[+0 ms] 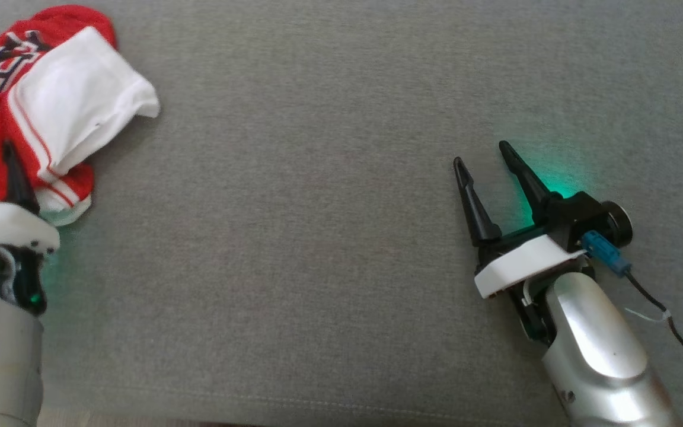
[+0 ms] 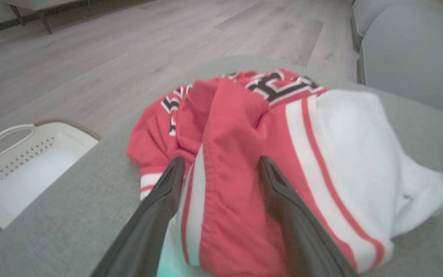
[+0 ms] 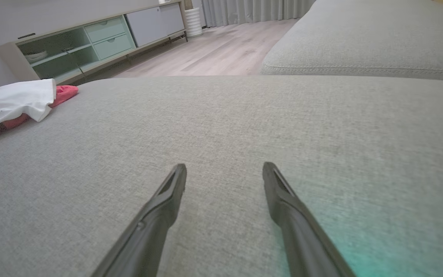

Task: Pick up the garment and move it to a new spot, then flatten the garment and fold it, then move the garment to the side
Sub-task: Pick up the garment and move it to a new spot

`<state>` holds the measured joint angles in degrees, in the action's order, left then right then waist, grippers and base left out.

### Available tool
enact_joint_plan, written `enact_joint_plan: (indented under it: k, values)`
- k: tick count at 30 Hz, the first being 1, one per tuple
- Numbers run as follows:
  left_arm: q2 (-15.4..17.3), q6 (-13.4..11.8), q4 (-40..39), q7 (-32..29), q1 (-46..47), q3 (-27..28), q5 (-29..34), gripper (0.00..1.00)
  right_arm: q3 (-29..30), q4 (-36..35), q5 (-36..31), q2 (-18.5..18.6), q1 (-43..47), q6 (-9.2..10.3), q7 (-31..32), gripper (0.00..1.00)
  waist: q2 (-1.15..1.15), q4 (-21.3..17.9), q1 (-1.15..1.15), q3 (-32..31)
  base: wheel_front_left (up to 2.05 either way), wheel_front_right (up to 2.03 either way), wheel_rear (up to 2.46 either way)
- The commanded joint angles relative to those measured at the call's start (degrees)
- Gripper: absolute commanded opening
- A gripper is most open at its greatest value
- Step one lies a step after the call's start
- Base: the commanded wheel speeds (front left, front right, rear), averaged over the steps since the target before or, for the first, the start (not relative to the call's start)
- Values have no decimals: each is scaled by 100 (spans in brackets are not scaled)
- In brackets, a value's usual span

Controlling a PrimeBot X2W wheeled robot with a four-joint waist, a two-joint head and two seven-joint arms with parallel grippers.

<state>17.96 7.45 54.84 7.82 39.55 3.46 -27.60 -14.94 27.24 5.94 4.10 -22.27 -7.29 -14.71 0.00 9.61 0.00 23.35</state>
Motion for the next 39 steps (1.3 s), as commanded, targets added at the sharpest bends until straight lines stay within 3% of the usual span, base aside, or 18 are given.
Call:
enact_joint_plan:
  k: [1, 3, 4, 5, 10, 20, 30, 33, 39]
  values:
    - [369, -63, 28, 19, 147, 134, -1, 100, -101, -32, -48, -21, 68, -20, -29, 100, 0, -107, 0, 42, 0, 0, 0]
    - [377, -55, 260, 27, 185, 43, 50, 100, -79, -32, -42, -18, 78, -20, -29, 100, 0, -133, 0, 34, 0, 0, 0]
    - [377, -47, 339, 62, 210, 1, 64, 95, -68, -31, -40, -12, 85, -20, -29, 100, 0, -135, 0, 26, 0, 0, 0]
    - [364, -36, 390, 116, 236, -44, 62, 0, -57, -29, -39, -7, 95, -20, -29, 100, 0, -130, 0, 16, 0, 0, 0]
    - [429, -3, 251, 518, 476, -395, 179, 0, -11, 27, -40, -9, 164, -20, -29, 100, 0, -58, 0, -144, 0, 0, 0]
    - [585, 2, -1795, 692, 1311, -1818, 1, 0, -39, 141, 181, -105, 392, -20, -29, 100, 0, -165, 0, -917, 0, 0, 0]
    - [-28, 3, -3625, 392, 1561, -2879, -772, 0, -228, 132, 612, -121, 589, -20, -29, 100, 0, -950, 0, -1419, 0, 0, 0]
    - [-252, 3, -3799, 301, 1517, -3077, -854, 0, -231, 126, 667, -121, 610, -20, -29, 100, 0, -1117, 0, -1450, 0, 0, 0]
    - [-1007, -4, -3761, 199, 1299, -3458, -1251, 0, -294, 116, 802, -122, 639, -20, -29, 100, 0, -1571, 0, -1436, 0, 0, 0]
